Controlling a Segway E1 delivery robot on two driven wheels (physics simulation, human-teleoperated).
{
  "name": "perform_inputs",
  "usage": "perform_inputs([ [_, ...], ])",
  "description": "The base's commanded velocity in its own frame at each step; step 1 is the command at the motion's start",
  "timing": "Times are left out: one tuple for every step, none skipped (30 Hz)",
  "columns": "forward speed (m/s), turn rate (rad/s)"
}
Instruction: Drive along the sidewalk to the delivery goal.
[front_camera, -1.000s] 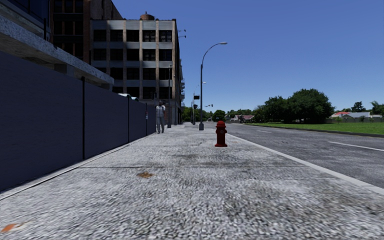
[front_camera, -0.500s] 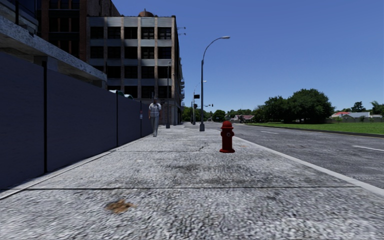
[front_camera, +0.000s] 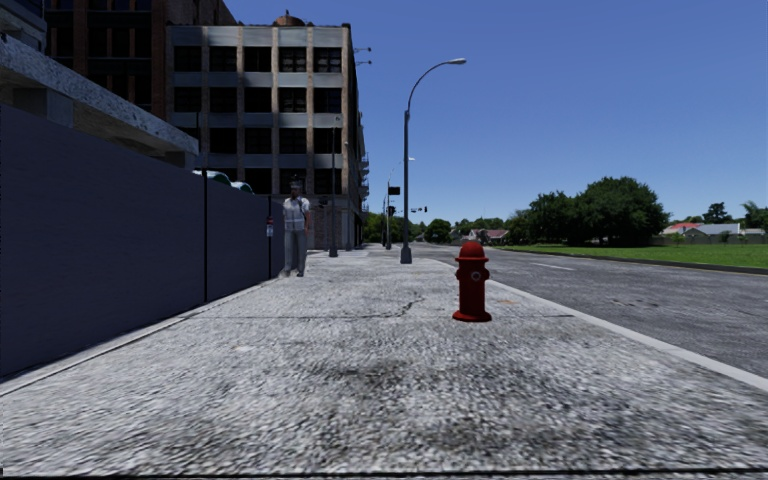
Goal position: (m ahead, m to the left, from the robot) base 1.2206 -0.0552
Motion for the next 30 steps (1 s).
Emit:
perform_inputs([
  [0.6, 0.0],
  [0.56, 0.0],
  [0.56, 0.0],
  [0.55, 0.0],
  [0.54, 0.0],
  [0.54, 0.0],
  [0.54, 0.0],
  [0.54, 0.0],
  [0.54, 0.0],
  [0.54, 0.0],
  [0.54, 0.0],
  [0.54, 0.0],
  [0.53, 0.0],
  [0.49, 0.0],
  [0.49, 0.0],
  [0.45, 0.0],
  [0.39, 0.0],
  [0.36, 0.0],
  [0.35, 0.0],
  [0.36, 0.0],
  [0.36, 0.0],
  [0.37, 0.0],
  [0.38, 0.0],
  [0.39, 0.0],
  [0.39, 0.0],
  [0.41, 0.0],
  [0.43, 0.0],
  [0.45, 0.0],
  [0.51, 0.0],
  [0.51, 0.0],
])
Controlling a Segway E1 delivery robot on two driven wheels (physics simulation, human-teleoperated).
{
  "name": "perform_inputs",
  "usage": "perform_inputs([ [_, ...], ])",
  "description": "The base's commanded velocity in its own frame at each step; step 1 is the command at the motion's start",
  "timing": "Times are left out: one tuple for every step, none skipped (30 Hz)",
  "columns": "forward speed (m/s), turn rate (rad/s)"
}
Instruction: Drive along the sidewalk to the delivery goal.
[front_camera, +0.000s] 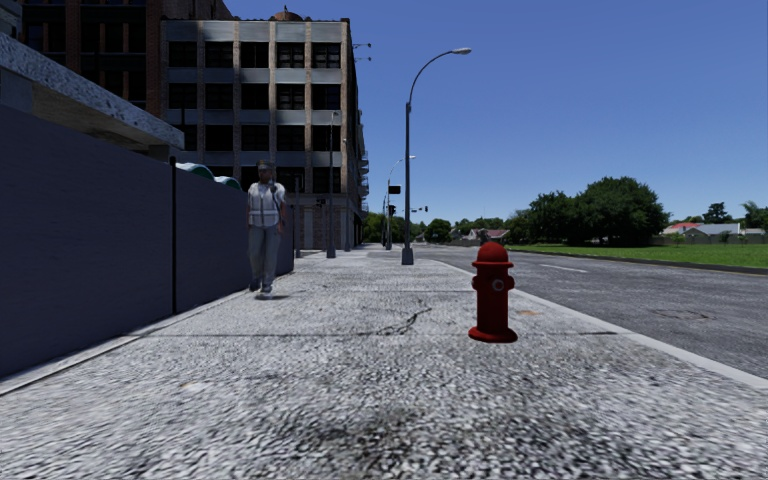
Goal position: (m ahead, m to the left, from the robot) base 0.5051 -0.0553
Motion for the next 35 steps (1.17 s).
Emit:
perform_inputs([
  [0.53, 0.0],
  [0.55, 0.0],
  [0.53, 0.0],
  [0.53, 0.0],
  [0.32, 0.0],
  [0.0, 0.0],
  [0.0, 0.0],
  [0.0, 0.0],
  [0.0, 0.0],
  [0.0, 0.0],
  [0.0, 0.0],
  [0.0, 0.0],
  [0.0, 0.0],
  [0.0, 0.0],
  [0.0, 0.0],
  [0.0, 0.0],
  [0.0, 0.0],
  [0.0, 0.0],
  [0.0, 0.0],
  [0.0, 0.0],
  [0.0, 0.0],
  [0.0, 0.0],
  [0.0, 0.0],
  [0.0, 0.0],
  [0.0, 0.0],
  [0.0, 0.0],
  [0.0, 0.0],
  [0.0, 0.0],
  [0.0, 0.0],
  [0.0, 0.0],
  [0.0, 0.0],
  [0.0, 0.0],
  [0.0, 0.0],
  [0.0, 0.0],
  [0.0, 0.0],
])
